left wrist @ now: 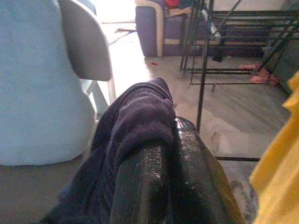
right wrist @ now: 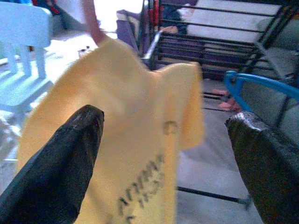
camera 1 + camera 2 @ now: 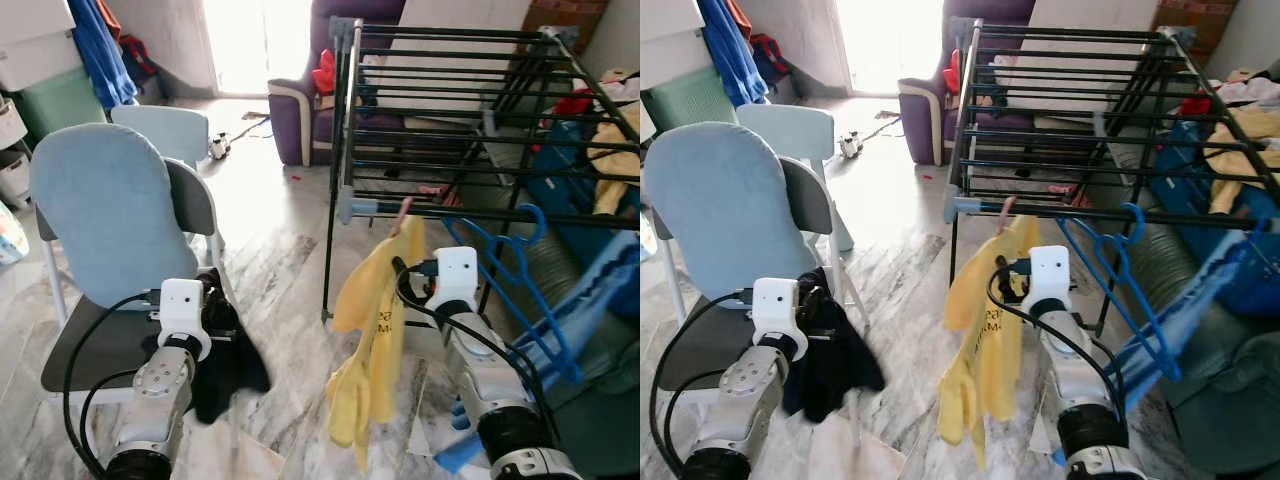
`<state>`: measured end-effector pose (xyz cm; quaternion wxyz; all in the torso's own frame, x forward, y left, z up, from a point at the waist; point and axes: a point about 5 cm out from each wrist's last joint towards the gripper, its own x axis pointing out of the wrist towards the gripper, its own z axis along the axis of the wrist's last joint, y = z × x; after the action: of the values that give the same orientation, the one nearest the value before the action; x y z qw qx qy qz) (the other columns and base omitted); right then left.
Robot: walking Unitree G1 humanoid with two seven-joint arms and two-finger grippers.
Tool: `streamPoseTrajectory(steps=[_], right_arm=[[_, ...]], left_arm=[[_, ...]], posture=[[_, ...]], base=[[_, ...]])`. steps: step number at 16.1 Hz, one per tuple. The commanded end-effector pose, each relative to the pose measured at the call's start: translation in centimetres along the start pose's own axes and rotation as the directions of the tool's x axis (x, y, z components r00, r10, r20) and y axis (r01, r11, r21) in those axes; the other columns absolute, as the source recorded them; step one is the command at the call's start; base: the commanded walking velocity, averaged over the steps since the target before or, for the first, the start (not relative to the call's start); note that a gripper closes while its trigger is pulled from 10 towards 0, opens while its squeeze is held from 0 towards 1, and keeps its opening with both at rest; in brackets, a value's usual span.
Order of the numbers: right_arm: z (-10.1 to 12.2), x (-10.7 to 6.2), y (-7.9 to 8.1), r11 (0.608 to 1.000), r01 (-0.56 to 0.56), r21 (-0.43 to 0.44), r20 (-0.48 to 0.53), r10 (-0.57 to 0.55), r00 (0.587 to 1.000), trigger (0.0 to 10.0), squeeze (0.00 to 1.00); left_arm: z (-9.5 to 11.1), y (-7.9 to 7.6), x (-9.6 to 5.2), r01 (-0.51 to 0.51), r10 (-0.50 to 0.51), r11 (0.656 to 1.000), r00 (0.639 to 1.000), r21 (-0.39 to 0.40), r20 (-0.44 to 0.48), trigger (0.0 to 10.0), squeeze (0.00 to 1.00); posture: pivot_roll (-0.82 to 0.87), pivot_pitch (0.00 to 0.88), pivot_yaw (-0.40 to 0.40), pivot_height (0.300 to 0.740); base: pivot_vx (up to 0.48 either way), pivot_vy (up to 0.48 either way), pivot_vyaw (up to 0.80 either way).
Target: Hang hanger
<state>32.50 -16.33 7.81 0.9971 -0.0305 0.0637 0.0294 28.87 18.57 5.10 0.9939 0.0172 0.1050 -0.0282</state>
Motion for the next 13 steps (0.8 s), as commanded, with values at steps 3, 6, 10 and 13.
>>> streamPoseTrajectory(steps=[3, 6, 10, 13], right_arm=[[1.1, -0.8, -2.0, 0.992, 0.115, -0.058, 0.090, -0.109, 0.990, 10.0, 0.00], [1.2, -1.3, -3.2, 0.979, 0.184, -0.090, 0.104, -0.174, 0.979, 10.0, 0.00], [0.7, -1.2, -2.7, 0.987, 0.142, -0.081, 0.064, -0.137, 0.989, 10.0, 0.00], [0.5, -1.1, -2.5, 0.991, 0.114, -0.069, 0.039, -0.112, 0.993, 10.0, 0.00]], left_arm=[[1.4, -1.0, 1.0, 0.056, -0.056, 0.998, 0.998, 0.001, 0.032, 10.0, 0.00], [1.3, -1.3, 1.1, 0.079, -0.079, 0.997, 0.997, 0.003, 0.017, 10.0, 0.00], [1.2, -1.1, 1.1, 0.071, -0.070, 0.996, 0.997, -0.045, 0.015, 10.0, 0.00], [1.1, -0.9, 1.0, 0.066, -0.065, 0.996, 0.998, -0.067, 0.019, 10.0, 0.00]], posture=[[-0.10, 0.000, 0.051, 0.740], [-0.11, 0.000, 0.067, 0.740], [-0.12, 0.000, 0.057, 0.740], [-0.11, 0.000, 0.050, 0.740]], base=[[0.000, -0.291, 0.00], [0.000, -0.295, 0.00], [0.000, 0.000, 0.00], [0.000, 0.000, 0.00]])
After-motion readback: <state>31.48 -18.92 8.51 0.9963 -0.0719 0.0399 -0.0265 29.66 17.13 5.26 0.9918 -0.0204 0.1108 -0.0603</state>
